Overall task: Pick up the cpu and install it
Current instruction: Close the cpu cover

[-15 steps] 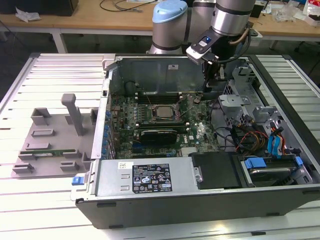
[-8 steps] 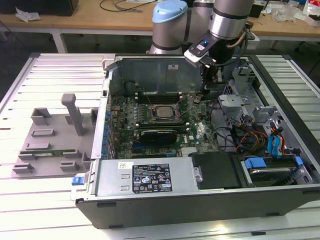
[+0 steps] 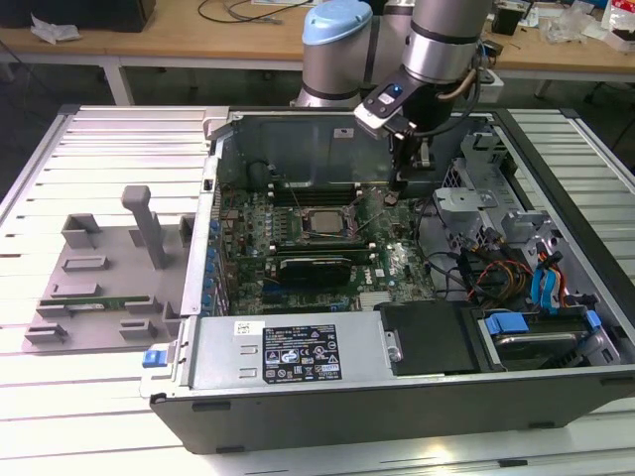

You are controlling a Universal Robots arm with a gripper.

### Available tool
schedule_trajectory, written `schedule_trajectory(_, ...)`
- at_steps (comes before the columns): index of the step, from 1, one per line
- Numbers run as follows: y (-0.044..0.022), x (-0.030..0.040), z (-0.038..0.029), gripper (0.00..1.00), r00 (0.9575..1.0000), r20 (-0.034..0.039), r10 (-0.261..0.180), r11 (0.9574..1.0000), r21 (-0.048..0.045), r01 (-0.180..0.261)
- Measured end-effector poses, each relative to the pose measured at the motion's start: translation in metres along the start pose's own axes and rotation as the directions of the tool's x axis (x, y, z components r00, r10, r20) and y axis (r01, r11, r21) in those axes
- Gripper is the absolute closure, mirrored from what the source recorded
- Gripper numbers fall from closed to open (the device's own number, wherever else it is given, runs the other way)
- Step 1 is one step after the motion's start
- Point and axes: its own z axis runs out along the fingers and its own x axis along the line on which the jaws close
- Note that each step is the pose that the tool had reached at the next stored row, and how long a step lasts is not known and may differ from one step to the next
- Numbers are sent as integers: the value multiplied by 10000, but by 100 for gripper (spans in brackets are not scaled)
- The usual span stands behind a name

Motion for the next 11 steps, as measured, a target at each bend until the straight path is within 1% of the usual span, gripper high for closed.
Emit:
schedule_trajectory(1,-2,1,37,89,10000,-1,2,10000,0,-2)
schedule_trajectory(3,-28,4,98,89,10000,1,-27,10000,-1,27)
schedule_trajectory(6,-59,6,152,89,9999,4,-147,9999,-3,147)
schedule_trajectory(9,-60,8,223,89,9999,4,-150,9999,-3,150)
schedule_trajectory(10,-70,8,237,89,9999,5,-149,9999,-3,149)
schedule_trajectory(11,-108,11,240,89,9999,4,-150,9999,-3,150)
